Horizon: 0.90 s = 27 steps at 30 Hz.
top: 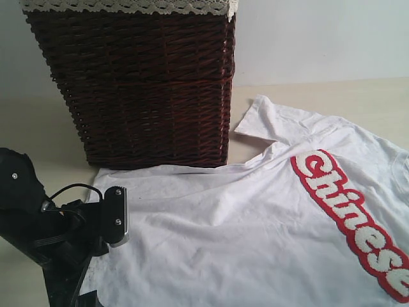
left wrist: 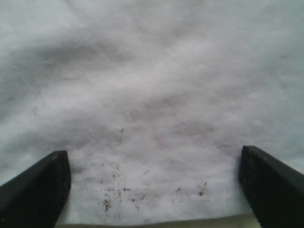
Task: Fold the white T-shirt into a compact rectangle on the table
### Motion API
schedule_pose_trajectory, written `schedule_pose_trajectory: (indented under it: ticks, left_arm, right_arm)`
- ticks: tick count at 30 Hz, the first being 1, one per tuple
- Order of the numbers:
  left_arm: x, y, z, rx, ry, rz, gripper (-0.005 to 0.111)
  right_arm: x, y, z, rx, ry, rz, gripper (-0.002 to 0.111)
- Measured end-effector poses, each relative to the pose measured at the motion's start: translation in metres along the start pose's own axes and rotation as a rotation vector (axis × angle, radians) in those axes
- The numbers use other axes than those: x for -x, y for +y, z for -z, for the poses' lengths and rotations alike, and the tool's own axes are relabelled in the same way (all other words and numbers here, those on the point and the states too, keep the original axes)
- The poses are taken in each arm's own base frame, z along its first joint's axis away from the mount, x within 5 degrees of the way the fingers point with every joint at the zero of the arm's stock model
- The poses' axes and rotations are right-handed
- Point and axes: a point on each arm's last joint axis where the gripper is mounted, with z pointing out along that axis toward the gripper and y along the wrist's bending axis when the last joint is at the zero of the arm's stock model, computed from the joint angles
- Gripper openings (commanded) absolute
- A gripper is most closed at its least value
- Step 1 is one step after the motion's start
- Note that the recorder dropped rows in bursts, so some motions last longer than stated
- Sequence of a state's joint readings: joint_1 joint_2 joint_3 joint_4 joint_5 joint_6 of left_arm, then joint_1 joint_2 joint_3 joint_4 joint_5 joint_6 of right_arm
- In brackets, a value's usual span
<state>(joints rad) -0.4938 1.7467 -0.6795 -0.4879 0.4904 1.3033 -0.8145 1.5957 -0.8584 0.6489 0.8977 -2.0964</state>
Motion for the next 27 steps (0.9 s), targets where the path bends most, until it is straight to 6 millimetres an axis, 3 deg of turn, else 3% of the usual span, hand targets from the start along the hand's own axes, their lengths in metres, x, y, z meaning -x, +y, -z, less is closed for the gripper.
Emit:
schedule_pose_trajectory:
  ticks: [3, 7, 8, 10, 12, 18, 23, 25, 27]
  left_arm:
    - [0.000, 0.000, 0.000, 0.000, 0.000, 0.000, 0.092]
    - [0.000, 0.000, 0.000, 0.000, 0.000, 0.000, 0.092]
    - [0.000, 0.000, 0.000, 0.000, 0.000, 0.000, 0.092]
    - [0.000, 0.000, 0.000, 0.000, 0.000, 0.000, 0.092]
    - [0.000, 0.000, 0.000, 0.000, 0.000, 0.000, 0.092]
    - [0.000, 0.000, 0.000, 0.000, 0.000, 0.000, 0.092]
    - [0.000, 0.000, 0.000, 0.000, 0.000, 0.000, 0.092]
    - [0.000, 0.000, 0.000, 0.000, 0.000, 0.000, 0.092]
    - [0.000, 0.000, 0.000, 0.000, 0.000, 0.000, 0.092]
  right_arm:
    - [0.018, -0.022, -0.004, 0.166, -0.044, 0.127, 0.101]
    - [0.051, -0.078, -0.028, 0.239, -0.082, 0.282, 0.101]
    - [0.057, -0.094, -0.041, 0.231, -0.113, 0.241, 0.101]
    - [0.062, -0.108, -0.060, 0.237, -0.177, 0.042, 0.101]
    - [0.062, -0.112, -0.074, 0.257, -0.190, 0.042, 0.101]
    - [0.075, -0.094, -0.099, 0.417, 0.096, 0.548, 0.101]
    - [0.098, -0.088, -0.129, 0.399, 0.172, 0.694, 0.101]
    - [0.093, -0.084, -0.150, 0.438, 0.221, 0.744, 0.101]
    - [0.091, -0.085, -0.157, 0.437, 0.241, 0.762, 0.101]
